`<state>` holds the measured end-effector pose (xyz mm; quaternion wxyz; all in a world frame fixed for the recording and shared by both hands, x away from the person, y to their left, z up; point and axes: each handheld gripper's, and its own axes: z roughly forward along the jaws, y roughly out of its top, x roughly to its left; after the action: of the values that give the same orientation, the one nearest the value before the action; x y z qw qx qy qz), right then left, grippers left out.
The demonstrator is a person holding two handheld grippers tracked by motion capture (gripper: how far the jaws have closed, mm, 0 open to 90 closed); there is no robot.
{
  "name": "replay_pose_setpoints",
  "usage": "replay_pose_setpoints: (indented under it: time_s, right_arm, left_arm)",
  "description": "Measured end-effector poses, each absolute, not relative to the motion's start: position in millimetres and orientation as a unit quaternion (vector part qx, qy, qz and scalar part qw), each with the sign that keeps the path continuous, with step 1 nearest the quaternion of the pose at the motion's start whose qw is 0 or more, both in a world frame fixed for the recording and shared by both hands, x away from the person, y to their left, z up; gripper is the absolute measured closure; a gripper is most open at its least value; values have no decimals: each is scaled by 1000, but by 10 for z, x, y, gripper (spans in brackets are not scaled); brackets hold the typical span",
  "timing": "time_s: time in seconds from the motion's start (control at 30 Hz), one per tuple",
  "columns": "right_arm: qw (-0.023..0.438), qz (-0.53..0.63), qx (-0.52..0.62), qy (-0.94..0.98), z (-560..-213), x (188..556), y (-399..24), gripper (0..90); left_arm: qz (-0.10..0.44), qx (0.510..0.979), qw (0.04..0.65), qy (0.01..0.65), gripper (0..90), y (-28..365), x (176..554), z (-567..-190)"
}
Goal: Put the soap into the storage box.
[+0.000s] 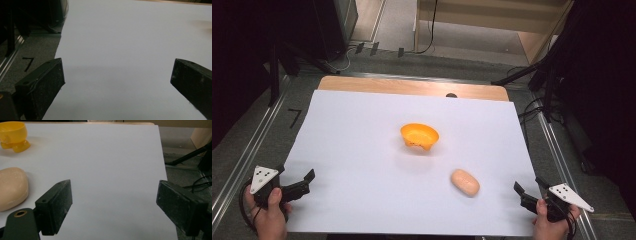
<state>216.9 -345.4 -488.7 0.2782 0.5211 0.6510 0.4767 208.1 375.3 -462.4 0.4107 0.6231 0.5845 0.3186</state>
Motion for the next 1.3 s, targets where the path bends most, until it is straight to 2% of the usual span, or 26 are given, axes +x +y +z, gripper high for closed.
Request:
replay_pose_setpoints:
  time_s: [0.03, 0.07, 0.23, 0.53, 0.77, 1.03, 1.3]
  right_arm:
    - [278, 477, 521, 651, -4887, 2169, -3454, 158]
    - [262, 492, 507, 658, -4886, 2166, -3477, 201]
    - [248, 482, 505, 672, -4869, 2202, -3458, 210]
    - [191, 422, 490, 739, -4761, 2347, -3382, 238]
    - [133, 311, 437, 833, -4609, 2462, -3035, 238]
    - [99, 237, 406, 877, -4437, 2571, -2679, 252]
    - [66, 225, 390, 891, -4370, 2677, -2338, 241]
  left_arm:
    - [319, 623, 411, 585, 0, 3753, 2081, -4624]
    - [320, 622, 411, 584, 0, 3754, 2079, -4624]
    - [321, 621, 409, 586, 0, 3749, 2081, -4624]
    - [320, 627, 403, 585, 0, 3736, 2094, -4627]
    - [329, 637, 400, 571, 0, 3706, 2079, -4625]
    - [328, 643, 392, 571, 0, 3693, 2094, -4627]
    - [329, 646, 387, 570, 0, 3682, 2101, -4629]
